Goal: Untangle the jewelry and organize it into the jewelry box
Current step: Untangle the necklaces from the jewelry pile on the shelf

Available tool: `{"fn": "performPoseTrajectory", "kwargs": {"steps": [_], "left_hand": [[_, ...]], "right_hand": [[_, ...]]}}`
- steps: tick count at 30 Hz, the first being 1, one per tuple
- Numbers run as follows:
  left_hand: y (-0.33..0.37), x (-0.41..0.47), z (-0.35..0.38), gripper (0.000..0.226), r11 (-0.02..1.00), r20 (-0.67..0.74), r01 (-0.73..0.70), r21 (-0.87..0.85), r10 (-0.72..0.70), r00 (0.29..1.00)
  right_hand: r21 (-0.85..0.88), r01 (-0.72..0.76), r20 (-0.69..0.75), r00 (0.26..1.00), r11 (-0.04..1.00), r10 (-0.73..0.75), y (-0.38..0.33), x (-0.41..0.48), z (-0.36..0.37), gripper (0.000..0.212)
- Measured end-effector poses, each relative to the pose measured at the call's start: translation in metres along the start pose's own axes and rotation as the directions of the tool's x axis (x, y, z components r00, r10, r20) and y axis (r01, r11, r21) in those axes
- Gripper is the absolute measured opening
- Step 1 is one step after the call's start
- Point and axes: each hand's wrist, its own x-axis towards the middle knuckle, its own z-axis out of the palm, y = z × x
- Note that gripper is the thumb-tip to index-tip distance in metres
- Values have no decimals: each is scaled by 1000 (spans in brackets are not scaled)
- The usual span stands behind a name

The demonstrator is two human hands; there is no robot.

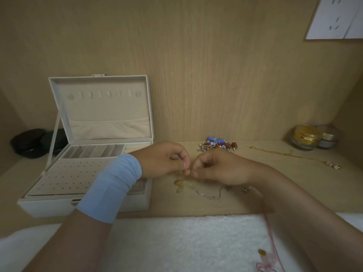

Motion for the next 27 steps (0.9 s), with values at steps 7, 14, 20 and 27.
{"fn": "performPoseTrajectory", "kwargs": {"steps": [7,14,20,27], "left_hand": [[3,-1,-4,8,982,-78,-62,-176,49,996],[5,3,-3,10,965,-145,-87,-248,52,988],[3,4,-3,12,954,-184,-85,-289,32,982],[1,2,-4,18,973,-137,10,-229,-42,990]], "right_hand": [[282,67,33,996,957,-79,0,3,5,16],[434,100,-45,995,895,-89,-7,1,4,15],[502,103,-224,975,858,13,-12,-2,-5,8],[659,172,-387,912,732,134,-16,-7,-21,13]]}}
